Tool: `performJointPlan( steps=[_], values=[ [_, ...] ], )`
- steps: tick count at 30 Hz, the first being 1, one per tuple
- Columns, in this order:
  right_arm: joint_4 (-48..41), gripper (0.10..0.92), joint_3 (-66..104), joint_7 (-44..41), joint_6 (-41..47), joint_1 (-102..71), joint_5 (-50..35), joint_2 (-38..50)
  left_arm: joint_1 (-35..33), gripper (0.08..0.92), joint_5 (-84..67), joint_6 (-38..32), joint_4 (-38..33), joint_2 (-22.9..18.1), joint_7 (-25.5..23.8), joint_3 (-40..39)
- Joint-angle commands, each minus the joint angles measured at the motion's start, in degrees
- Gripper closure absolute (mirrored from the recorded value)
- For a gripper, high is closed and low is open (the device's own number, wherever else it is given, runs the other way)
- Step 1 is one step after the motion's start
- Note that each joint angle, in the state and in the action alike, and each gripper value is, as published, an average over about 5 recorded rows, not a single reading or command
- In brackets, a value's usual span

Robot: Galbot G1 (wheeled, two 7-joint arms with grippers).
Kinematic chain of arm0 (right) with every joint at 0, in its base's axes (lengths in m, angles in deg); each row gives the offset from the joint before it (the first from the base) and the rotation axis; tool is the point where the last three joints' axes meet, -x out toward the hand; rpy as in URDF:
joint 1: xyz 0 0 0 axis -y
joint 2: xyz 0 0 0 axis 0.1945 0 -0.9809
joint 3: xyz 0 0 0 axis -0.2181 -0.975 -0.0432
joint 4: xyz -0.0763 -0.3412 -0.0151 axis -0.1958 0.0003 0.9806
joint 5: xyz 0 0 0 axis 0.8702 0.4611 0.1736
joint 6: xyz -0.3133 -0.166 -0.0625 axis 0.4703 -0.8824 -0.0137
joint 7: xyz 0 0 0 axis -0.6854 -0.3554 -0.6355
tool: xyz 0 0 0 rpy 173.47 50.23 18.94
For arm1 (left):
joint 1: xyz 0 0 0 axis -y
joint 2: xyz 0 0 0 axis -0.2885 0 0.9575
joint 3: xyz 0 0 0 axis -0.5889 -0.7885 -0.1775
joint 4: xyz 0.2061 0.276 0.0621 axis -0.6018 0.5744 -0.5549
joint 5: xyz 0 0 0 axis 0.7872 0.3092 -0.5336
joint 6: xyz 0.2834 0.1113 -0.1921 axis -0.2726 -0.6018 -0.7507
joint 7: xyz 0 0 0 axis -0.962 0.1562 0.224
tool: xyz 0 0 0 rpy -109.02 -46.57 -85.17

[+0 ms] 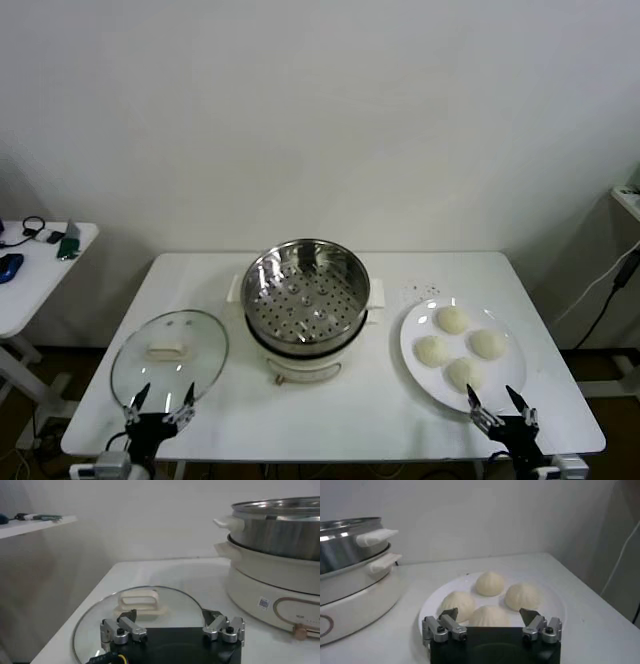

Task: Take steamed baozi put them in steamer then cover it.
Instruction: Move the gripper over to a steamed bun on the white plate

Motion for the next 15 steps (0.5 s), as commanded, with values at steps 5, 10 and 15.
performJointPlan(
  steps=[5, 10, 15],
  values=[
    [-3.26, 0.203, 0.53, -0.20, 9.82, 21.03, 1.72, 10.81, 0.76, 0.177, 0.03, 0.57, -0.45, 0.38, -0.23, -0.39],
    [-14.71, 0.203, -12.13, -6.72, 11.96, 40.15, 2.73, 23.05, 1.86, 0.177, 0.04, 0.95, -0.35, 0.83, -0.64, -0.81],
    [-27.63, 0.203, -33.66, -24.22, 8.93, 61.22, 16.54, 34.15, 3.02, 0.177, -0.17, 1.11, 0.18, 1.59, -1.00, -0.66]
  ],
)
